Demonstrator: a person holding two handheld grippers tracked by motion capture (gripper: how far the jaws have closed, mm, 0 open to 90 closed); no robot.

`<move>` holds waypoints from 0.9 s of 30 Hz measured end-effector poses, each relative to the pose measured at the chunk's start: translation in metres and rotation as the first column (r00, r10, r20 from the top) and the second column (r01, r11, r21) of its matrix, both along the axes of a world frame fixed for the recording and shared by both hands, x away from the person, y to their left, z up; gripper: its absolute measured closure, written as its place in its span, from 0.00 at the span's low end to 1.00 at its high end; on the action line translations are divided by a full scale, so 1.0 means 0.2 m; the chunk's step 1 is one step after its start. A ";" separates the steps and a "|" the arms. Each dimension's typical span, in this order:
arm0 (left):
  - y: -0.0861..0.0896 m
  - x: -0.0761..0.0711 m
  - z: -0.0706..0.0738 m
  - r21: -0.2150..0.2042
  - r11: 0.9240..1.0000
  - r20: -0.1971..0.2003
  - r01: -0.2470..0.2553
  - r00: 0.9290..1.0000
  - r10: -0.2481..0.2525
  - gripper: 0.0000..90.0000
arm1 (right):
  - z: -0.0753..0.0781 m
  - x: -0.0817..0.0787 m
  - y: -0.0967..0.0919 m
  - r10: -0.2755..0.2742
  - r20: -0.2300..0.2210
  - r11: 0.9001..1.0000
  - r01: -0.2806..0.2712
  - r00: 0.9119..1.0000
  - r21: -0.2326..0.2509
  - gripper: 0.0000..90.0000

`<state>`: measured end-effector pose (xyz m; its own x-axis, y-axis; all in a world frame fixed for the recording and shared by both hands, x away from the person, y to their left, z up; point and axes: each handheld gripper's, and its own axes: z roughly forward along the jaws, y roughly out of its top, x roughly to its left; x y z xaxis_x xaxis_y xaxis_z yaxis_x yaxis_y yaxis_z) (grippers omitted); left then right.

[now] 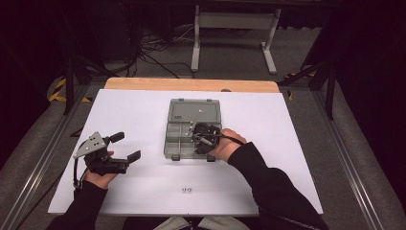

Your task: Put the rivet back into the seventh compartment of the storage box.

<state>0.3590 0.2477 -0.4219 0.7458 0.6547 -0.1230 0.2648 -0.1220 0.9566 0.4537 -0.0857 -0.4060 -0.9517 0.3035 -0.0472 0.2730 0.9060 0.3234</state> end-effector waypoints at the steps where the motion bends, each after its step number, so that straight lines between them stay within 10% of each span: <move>1: 0.00 0.00 0.00 0.000 1.000 0.000 0.000 1.000 0.000 0.02 | 0.00 0.00 0.00 0.000 0.000 1.000 0.000 1.000 0.000 0.80; 27: 0.00 0.00 0.00 0.001 1.000 0.001 0.001 1.000 -0.001 0.02 | 0.28 -0.22 -0.01 0.065 0.123 0.988 -0.081 0.990 0.135 0.23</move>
<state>0.3589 0.2478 -0.4218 0.7467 0.6539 -0.1217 0.2642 -0.1237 0.9565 0.4099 -0.0868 -0.3496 -0.9618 0.2449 -0.1223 0.1603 0.8662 0.4734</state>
